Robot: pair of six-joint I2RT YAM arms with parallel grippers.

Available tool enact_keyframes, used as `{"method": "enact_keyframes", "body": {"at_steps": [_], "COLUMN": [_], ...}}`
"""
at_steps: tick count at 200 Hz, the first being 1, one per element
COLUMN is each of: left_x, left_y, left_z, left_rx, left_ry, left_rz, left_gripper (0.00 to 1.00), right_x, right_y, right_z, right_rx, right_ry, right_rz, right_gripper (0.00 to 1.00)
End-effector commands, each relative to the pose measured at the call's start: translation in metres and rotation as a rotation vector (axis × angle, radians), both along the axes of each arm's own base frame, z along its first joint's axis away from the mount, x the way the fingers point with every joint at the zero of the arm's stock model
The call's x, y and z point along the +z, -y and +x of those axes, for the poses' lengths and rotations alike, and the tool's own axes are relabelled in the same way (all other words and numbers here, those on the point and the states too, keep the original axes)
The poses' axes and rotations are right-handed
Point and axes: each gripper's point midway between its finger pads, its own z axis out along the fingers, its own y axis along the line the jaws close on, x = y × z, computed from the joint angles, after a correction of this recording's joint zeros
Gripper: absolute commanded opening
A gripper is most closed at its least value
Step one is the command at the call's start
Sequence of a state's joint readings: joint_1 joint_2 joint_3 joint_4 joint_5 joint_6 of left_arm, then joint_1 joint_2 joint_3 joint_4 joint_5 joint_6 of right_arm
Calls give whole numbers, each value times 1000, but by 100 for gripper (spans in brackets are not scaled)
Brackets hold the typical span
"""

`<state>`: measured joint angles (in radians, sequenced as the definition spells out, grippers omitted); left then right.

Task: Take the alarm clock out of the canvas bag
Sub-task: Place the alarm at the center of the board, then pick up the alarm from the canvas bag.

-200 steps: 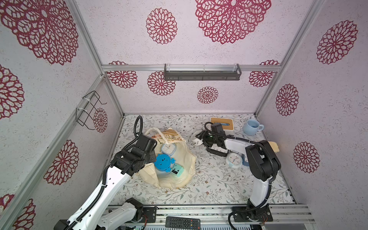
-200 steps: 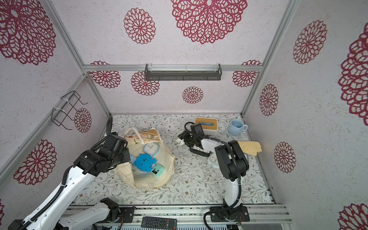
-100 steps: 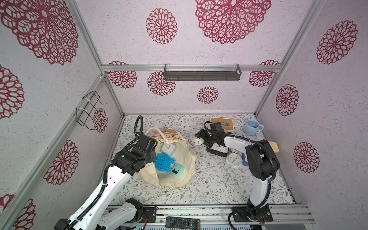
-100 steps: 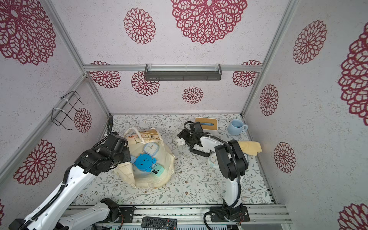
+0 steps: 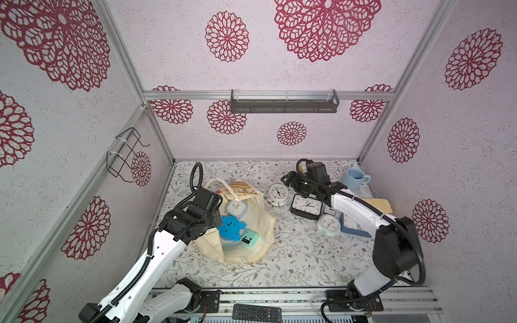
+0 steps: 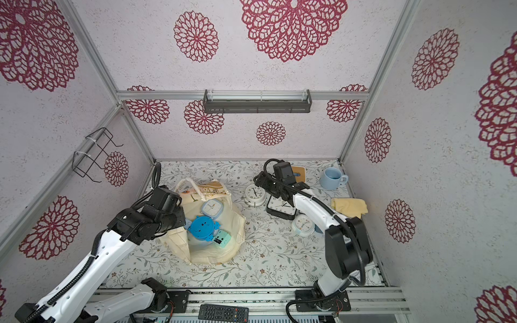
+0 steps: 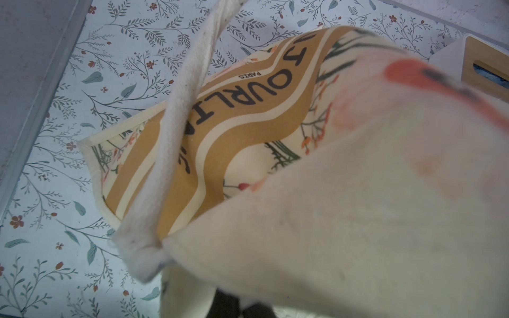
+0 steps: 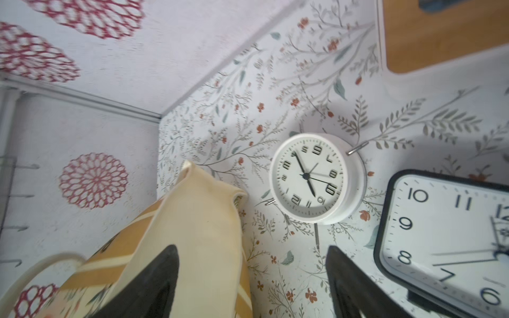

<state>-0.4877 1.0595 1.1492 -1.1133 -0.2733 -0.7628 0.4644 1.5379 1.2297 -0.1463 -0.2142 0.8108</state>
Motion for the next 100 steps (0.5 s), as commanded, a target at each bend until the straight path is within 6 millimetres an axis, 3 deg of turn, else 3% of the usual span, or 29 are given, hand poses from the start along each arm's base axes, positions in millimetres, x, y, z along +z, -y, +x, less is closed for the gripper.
{"method": "enact_keyframes", "body": {"at_steps": [1,11,23,39,69,100], "left_x": [-8,-10,-10,-8,-4,-4], "left_y": [14,13,13,12,11,10], "left_z": [0,0,1,2,4,3], "left_rx": [-3,-3,-3,-6,-5,5], "left_ry": [-37,-39,-33,-31,-19,-15], "left_rz": [-75,-73,-67,-60,-52,-52], "left_gripper": [0,0,0,0,0,0], "right_x": [59,72,73,63,47,14], "right_y": [-27,-45,-60,-65,-78,-104], "right_z": [-60,-101,-148,-185,-212,-212], "right_rx": [238,394,572,710,865,976], "right_ry": [237,350,461,520,623,648], "right_rz": [-42,-105,-205,-288,-423,-538], "right_gripper": [82,81,81,81,80,83]}}
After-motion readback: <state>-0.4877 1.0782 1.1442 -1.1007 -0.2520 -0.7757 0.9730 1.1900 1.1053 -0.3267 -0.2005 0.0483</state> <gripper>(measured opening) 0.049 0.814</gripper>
